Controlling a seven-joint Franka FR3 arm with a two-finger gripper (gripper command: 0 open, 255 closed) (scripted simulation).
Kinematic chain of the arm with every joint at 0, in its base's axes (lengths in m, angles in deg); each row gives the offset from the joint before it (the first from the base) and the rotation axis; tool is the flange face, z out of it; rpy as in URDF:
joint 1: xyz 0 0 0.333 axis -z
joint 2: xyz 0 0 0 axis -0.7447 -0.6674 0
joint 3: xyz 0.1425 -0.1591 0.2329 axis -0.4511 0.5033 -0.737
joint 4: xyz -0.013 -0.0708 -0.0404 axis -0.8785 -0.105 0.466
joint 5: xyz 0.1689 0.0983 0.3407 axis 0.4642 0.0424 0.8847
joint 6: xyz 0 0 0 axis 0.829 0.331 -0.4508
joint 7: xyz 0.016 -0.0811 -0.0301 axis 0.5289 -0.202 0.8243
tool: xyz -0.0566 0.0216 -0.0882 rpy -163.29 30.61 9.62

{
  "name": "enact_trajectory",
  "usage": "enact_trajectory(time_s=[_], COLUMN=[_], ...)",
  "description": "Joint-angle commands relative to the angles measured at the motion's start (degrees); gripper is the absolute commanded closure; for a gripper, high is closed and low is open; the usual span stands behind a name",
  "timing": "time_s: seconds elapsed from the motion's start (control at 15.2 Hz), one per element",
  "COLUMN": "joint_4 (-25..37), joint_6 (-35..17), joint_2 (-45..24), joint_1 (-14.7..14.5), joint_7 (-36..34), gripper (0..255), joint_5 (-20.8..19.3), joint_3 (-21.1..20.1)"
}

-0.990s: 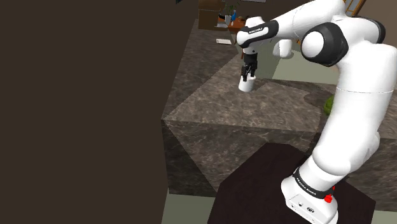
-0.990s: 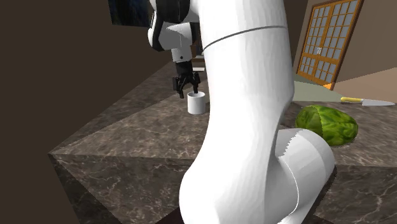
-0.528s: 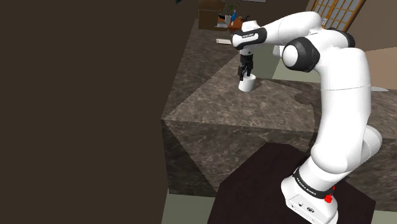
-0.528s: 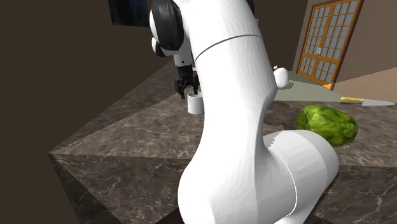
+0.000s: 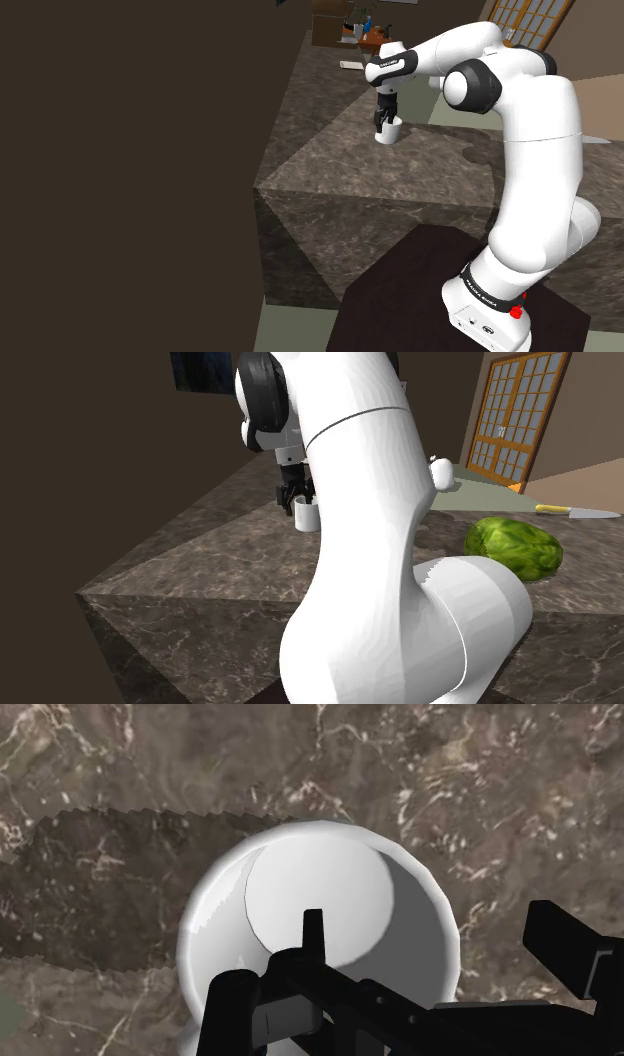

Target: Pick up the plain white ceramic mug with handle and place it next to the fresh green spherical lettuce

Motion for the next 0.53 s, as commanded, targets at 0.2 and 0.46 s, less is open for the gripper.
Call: enact_trajectory(time_s=[0.2,0.46], joint_4=[-0.1,-0.1], joint_6=[-0.1,-0.1], joint_2=[0.0,0.0], joint_1=[0.0,0.0], joint_7=[0.0,0.0], gripper=[0,255], joint_5=[0.0,0.0], joint_3=[0.0,0.0])
